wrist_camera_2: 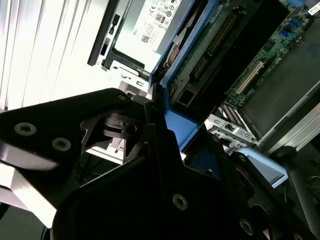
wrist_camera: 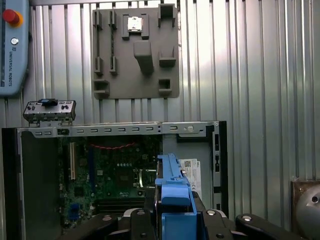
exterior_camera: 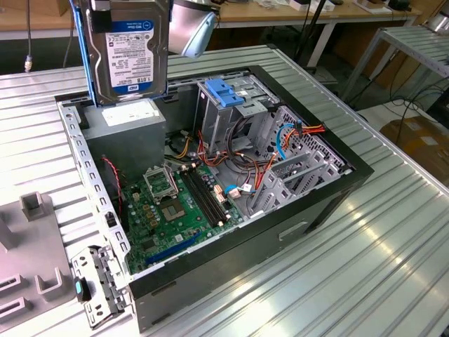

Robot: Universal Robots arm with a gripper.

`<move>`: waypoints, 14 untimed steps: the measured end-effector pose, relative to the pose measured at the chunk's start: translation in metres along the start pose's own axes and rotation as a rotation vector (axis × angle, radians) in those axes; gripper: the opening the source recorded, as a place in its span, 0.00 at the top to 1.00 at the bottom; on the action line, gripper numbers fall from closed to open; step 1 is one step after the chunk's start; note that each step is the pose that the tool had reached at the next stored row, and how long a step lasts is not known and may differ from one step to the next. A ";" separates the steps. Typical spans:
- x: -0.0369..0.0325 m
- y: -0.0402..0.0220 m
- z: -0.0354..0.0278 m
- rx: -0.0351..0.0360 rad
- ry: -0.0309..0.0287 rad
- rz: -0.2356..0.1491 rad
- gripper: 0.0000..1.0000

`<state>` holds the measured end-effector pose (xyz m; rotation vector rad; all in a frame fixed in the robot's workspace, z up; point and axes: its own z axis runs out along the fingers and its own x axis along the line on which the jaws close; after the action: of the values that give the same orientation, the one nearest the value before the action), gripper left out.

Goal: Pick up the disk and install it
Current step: 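Pick up the disk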

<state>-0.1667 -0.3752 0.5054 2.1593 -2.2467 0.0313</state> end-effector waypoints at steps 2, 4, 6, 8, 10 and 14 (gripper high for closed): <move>-0.0001 -0.0039 0.0001 0.0000 0.0000 0.000 0.63; -0.0003 -0.0071 0.0003 0.0000 0.0002 0.000 0.63; -0.0006 -0.0158 0.0009 0.0000 0.0003 0.000 0.63; -0.0008 -0.0213 0.0016 0.0001 0.0002 0.000 0.63; -0.0006 -0.0304 0.0025 0.0001 0.0002 0.000 0.63; 0.0000 -0.0406 0.0036 0.0001 0.0003 0.000 0.63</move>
<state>-0.1261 -0.3770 0.5017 2.1592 -2.2466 0.0317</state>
